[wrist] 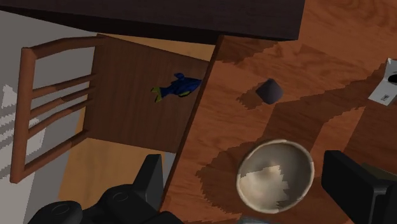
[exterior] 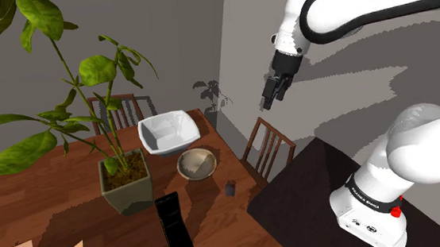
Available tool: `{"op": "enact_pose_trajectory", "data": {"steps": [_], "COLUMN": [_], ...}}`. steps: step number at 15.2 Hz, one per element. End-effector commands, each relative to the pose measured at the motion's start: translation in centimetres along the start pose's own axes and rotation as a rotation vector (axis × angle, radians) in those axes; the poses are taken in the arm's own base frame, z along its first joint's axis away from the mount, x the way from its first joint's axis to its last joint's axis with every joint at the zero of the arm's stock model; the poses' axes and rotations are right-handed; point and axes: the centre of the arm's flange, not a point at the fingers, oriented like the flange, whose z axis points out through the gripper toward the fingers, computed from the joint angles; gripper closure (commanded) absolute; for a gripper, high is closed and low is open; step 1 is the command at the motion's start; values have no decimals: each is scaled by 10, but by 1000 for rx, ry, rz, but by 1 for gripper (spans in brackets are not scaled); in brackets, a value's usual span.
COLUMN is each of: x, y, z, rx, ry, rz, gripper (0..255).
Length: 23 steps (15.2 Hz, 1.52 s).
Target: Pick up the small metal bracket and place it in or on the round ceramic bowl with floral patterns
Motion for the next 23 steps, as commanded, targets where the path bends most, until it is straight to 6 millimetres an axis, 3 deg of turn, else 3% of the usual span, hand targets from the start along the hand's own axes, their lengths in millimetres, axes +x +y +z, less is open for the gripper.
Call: {"op": "enact_pose_trajectory", "data": {"steps": [1,23], "x": [6,51], "y": [-7,-106], "z": [27,295], "rx": [4,42], "ry": [-10,-128], "rz": [-6,-78], "gripper": [0,0]}}
